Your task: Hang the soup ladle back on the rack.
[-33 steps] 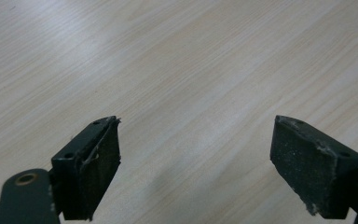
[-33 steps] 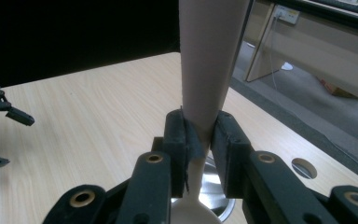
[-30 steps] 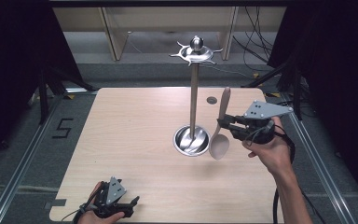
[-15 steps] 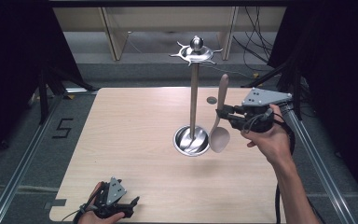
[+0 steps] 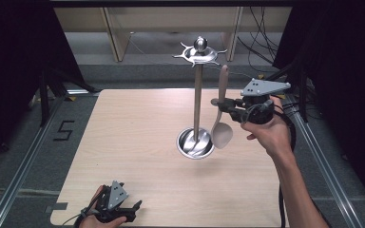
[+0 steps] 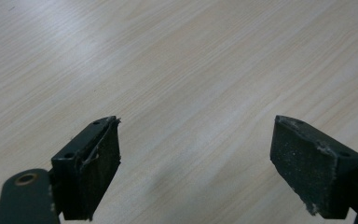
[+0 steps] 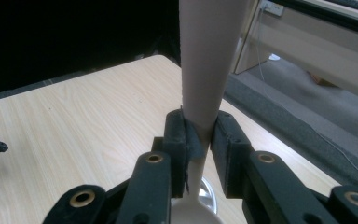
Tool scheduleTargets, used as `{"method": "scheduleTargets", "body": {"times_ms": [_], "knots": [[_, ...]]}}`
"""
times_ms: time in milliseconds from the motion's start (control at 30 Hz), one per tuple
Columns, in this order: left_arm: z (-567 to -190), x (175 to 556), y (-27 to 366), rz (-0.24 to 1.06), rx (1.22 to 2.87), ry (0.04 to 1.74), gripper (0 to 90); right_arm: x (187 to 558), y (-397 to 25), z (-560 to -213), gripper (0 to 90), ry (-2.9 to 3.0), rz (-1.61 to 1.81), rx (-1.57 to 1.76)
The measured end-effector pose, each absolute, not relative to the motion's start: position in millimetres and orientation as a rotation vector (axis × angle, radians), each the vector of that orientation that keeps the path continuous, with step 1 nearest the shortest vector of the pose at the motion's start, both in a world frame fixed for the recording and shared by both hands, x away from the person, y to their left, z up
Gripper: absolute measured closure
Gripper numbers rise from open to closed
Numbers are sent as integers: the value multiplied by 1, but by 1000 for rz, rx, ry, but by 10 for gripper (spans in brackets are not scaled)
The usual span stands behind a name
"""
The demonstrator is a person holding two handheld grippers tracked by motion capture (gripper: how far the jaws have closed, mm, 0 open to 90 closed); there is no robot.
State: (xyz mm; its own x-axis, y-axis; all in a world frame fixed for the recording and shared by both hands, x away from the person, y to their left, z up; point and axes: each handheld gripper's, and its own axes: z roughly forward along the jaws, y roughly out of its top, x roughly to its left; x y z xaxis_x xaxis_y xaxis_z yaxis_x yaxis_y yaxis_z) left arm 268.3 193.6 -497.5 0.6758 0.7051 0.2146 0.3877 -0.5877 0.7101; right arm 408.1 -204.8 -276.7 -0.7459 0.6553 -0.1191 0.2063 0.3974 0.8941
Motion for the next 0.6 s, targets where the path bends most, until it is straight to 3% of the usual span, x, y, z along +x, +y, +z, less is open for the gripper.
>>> {"method": "scheduleTargets", "body": {"times_ms": [600], "knots": [[-497,267,194,640,2240,846,155,420,-202,-271,769,2246,1258,794]]}}
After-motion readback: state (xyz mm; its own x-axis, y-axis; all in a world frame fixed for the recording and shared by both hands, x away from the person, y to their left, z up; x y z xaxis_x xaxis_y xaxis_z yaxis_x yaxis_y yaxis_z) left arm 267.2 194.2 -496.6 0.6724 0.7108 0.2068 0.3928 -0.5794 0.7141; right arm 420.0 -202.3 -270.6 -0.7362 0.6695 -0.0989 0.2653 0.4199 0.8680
